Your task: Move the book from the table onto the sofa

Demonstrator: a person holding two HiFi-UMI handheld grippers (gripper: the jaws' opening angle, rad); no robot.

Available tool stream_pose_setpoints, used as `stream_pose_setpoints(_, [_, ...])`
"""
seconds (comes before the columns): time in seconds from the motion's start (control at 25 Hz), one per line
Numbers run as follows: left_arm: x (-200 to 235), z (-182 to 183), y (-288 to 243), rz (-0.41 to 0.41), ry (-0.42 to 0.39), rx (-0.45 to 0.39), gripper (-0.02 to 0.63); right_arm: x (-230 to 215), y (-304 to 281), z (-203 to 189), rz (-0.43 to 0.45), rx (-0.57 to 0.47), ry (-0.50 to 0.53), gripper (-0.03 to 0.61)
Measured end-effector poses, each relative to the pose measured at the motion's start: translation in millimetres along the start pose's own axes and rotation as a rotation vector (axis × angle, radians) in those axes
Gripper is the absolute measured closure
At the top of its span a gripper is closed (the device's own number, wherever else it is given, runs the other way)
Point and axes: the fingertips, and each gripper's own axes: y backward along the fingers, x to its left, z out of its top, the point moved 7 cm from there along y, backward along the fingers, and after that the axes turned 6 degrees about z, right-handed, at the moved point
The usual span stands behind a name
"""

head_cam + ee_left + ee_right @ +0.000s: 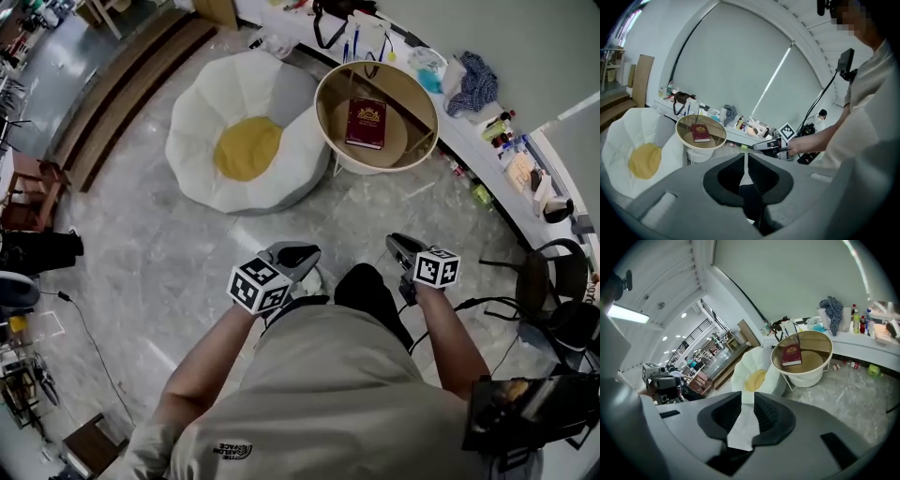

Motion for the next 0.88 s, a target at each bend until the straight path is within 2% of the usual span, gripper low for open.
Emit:
stream_pose_setpoints(0.2, [46.0,20.0,-10.0,0.012,0.071,-0.012,0.604,-35.5,-40.5,36.0,-0.028,0.023,-0.052,0.489])
stream_pose_setpoints(0.44, [111.2,69.1,-45.7,0.045,0.102,0.025,0.604,-113.0,-104.0,97.7,-0.055,0.03,-0.113,0.489])
stream_pose_setpoints(0.64, [155.6,121.3,-99.6,0.03,0.109,0.097,0.604,-194.1,-149.9,159.3,-0.077,0.005,-0.216,0.489])
stream_pose_setpoints(0.88, [200.0,175.7,-177.5,-0.011,0.11,0.175,0.604,-289.0,-198.2,205.9,-0.114,0.043,-0.272,0.489])
